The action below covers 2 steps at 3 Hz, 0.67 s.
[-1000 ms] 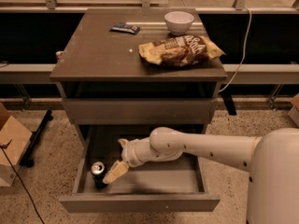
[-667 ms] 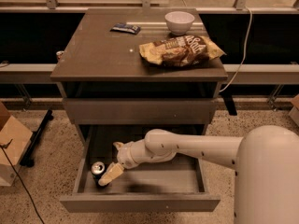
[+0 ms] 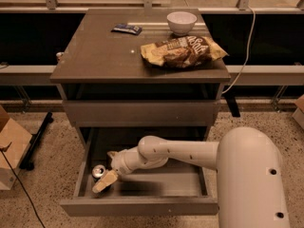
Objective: Pick pepsi can from middle drawer and place on counter
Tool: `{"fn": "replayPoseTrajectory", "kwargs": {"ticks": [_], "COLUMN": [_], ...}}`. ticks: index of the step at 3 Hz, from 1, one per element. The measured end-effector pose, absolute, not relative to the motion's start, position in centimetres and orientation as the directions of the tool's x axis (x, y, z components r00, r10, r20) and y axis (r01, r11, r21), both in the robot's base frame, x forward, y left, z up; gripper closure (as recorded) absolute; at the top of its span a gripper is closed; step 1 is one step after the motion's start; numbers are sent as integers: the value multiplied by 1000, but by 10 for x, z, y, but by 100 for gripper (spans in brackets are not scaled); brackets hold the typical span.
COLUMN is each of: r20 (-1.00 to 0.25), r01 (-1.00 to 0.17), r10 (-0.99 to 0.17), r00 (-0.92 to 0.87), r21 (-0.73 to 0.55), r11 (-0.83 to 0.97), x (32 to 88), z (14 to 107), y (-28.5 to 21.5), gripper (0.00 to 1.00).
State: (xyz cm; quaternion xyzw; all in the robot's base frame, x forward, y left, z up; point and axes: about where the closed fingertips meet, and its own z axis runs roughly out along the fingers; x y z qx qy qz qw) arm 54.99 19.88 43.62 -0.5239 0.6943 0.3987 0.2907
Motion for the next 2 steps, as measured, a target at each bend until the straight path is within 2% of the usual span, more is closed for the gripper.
{"fn": "replayPoseTrajectory", "kwargs": {"ticks": [1, 2], "r20": [-822, -825], "r01": [-960, -961], "r10": [-495, -494], "r00": [-281, -274], "r21": [250, 254], "r11": [129, 109], "x": [550, 553], "z": [435, 428], "y": [201, 209], "gripper": [2, 24]}}
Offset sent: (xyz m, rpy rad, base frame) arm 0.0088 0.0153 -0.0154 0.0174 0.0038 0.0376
